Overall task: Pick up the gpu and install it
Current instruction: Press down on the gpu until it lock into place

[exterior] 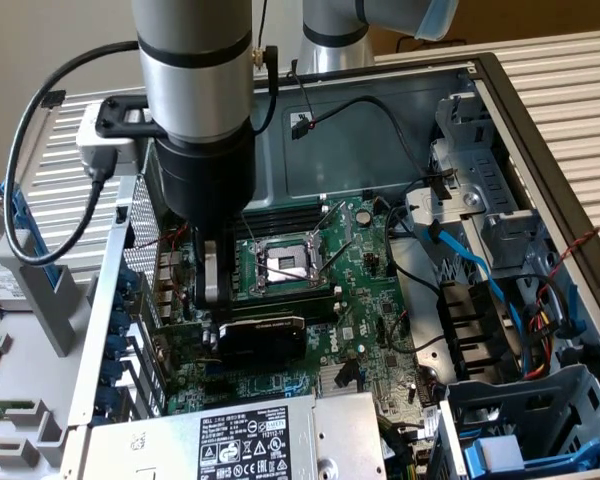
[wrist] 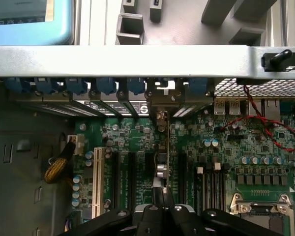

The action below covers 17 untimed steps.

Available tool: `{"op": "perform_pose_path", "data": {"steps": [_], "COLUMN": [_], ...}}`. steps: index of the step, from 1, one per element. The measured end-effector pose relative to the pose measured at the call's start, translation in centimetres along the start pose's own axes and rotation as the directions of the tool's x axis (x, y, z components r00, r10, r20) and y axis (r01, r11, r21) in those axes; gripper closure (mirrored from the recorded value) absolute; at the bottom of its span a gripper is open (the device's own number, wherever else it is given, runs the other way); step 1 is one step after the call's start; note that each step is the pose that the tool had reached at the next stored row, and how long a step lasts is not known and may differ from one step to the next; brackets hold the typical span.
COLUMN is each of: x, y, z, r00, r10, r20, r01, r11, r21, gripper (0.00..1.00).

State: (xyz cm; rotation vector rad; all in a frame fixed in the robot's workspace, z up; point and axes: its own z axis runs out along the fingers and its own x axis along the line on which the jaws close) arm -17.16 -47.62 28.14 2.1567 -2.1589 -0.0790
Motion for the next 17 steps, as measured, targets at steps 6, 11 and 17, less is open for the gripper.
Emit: {"op": "perform_pose_path", "data": {"steps": [6, 11, 17], "x": [0.1, 0.1, 0.1], "y": [0.26, 0.35, 0.35], "z": [-2.67, -3.59, -3.60], "r00": [1.0000, 1.0000, 1.0000], "r10": [0.000, 0.000, 0.000], "r20": [0.0004, 0.0004, 0.0003], "r01": [0.000, 0.000, 0.000], "r11": [1.0000, 1.0000, 1.0000], "r21": [-0.0002, -0.0001, -0.0002], "gripper": [0.89, 0.89, 0.89]}}
